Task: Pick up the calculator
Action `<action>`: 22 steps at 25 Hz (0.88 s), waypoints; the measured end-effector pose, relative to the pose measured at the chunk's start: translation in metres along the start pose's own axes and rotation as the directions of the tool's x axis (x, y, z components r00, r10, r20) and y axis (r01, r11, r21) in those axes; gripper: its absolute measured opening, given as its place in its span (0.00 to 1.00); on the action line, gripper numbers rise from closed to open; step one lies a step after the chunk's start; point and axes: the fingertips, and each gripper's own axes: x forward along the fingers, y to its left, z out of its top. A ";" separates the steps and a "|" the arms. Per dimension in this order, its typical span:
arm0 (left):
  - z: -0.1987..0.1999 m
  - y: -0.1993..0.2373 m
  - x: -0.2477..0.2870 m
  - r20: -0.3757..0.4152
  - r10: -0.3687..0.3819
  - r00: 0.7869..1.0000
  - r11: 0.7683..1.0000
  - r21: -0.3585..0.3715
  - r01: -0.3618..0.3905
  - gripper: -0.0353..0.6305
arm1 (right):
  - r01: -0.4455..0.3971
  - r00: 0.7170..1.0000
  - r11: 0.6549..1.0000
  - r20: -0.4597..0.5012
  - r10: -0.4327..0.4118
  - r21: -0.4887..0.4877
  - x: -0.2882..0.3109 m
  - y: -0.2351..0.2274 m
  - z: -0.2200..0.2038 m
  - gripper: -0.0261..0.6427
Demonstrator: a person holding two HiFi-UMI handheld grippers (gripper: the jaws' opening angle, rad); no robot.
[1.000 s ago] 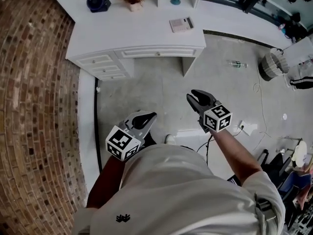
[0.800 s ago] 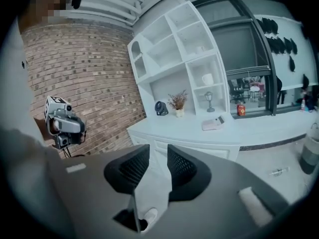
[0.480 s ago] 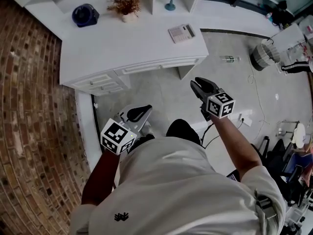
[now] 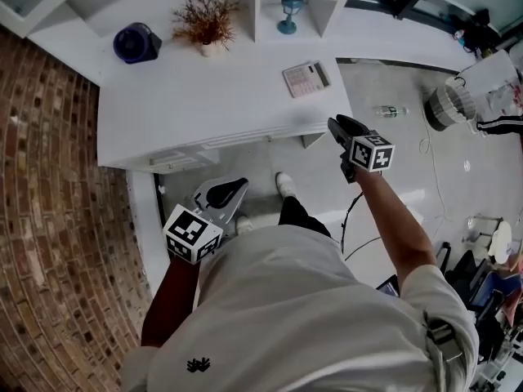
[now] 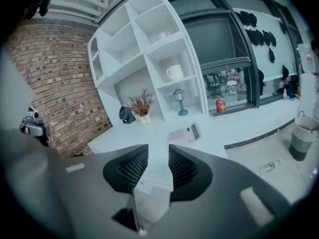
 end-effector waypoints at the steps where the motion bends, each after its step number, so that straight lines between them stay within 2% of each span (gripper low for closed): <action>1: 0.005 0.006 0.007 -0.002 0.012 1.000 1.000 -0.007 -0.012 0.06 | -0.002 1.000 1.000 -0.012 0.002 0.007 0.011 -0.014 0.003 0.25; 11: 0.046 0.048 0.085 -0.045 0.123 0.991 0.990 -0.057 -0.126 0.06 | -0.052 0.995 0.988 -0.079 0.063 0.143 0.111 -0.115 0.036 0.30; 18: 0.069 0.068 0.119 -0.033 0.202 0.979 0.975 -0.083 -0.204 0.06 | -0.112 0.980 0.970 -0.139 0.144 0.214 0.170 -0.145 0.036 0.35; 22: 0.072 0.078 0.125 -0.048 0.239 0.970 0.967 -0.080 -0.242 0.06 | -0.145 0.968 0.956 -0.164 0.191 0.255 0.188 -0.150 0.033 0.34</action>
